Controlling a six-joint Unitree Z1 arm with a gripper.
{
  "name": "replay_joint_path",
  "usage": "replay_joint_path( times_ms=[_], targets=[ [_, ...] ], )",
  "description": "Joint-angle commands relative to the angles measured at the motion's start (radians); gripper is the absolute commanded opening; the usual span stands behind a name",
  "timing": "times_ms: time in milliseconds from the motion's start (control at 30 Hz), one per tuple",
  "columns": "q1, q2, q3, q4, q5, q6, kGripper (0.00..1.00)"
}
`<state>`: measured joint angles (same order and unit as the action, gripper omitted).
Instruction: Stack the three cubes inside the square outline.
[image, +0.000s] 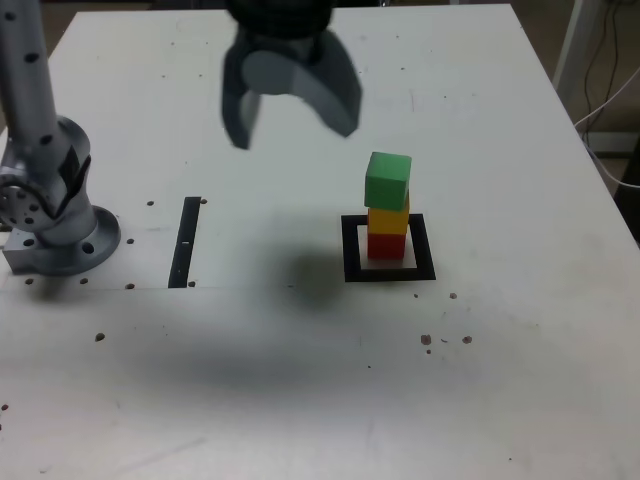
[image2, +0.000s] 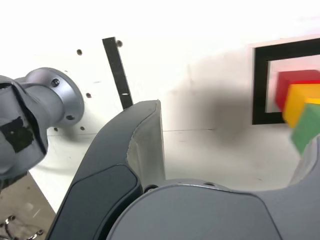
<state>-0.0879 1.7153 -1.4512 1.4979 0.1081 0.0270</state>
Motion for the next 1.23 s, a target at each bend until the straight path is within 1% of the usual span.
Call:
replay_joint_path(
  times_ms=[0,133,333,500,733,967,1100,1200],
  targets=[
    [0.002,-0.04,0.063,-0.018,0.002,-0.008,1.0],
    [0.002,-0.085,0.176,-0.057,-0.001,-0.022,1.0],
    [0.003,-0.133,0.346,-0.15,-0.013,-0.051,1.0],
    [0.005,-0.151,0.465,-0.234,-0.028,-0.065,1.0],
    [0.038,-0.161,0.632,-0.375,-0.052,-0.069,1.0],
    [0.06,-0.159,0.738,-0.493,-0.06,-0.068,1.0],
    [0.06,-0.158,0.767,-0.524,-0.068,-0.068,1.0],
    [0.06,-0.158,0.774,-0.533,-0.071,-0.068,1.0]
  ],
)
